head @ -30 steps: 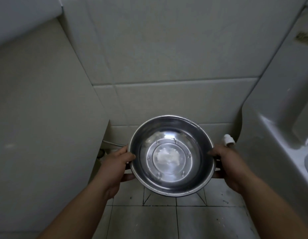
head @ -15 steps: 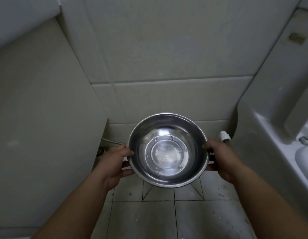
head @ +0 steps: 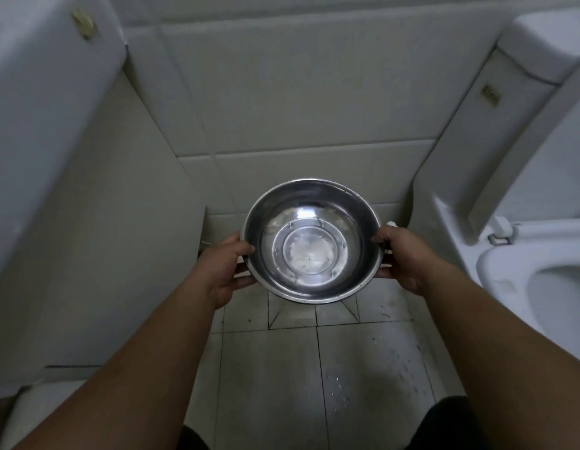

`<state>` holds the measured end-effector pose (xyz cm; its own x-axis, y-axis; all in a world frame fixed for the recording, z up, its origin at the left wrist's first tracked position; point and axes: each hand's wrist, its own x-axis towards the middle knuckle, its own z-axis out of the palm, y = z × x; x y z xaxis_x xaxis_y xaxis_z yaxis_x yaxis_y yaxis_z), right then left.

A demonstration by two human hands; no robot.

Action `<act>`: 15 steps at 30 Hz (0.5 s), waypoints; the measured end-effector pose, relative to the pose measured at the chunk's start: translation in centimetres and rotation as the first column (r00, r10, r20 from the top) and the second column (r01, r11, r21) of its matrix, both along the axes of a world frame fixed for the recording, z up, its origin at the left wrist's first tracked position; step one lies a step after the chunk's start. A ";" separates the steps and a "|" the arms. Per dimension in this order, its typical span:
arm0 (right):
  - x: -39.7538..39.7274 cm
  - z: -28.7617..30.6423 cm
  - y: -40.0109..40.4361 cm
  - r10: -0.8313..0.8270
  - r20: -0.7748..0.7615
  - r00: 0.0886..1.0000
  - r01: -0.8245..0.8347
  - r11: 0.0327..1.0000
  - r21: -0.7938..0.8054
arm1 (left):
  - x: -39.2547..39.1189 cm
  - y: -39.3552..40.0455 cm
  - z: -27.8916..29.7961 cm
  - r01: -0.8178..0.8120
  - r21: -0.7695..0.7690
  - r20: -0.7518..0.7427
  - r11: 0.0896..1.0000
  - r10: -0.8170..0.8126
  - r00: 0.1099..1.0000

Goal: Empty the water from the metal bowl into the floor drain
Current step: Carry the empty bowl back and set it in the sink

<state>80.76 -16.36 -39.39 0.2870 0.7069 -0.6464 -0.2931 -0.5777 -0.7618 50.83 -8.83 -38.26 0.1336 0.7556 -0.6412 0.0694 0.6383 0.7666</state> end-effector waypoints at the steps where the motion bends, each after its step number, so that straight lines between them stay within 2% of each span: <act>1: 0.0 0.9 -0.3 0.007 0.002 1.000 -0.007 1.000 -0.004 | 0.0 -0.4 0.9 -0.001 -0.005 -0.005 1.000 0.000 1.000; 15: -0.5 20.7 -6.4 -0.055 0.077 0.996 0.057 0.998 -0.025 | 0.8 -5.9 21.2 0.016 0.009 -0.046 1.000 -0.016 0.999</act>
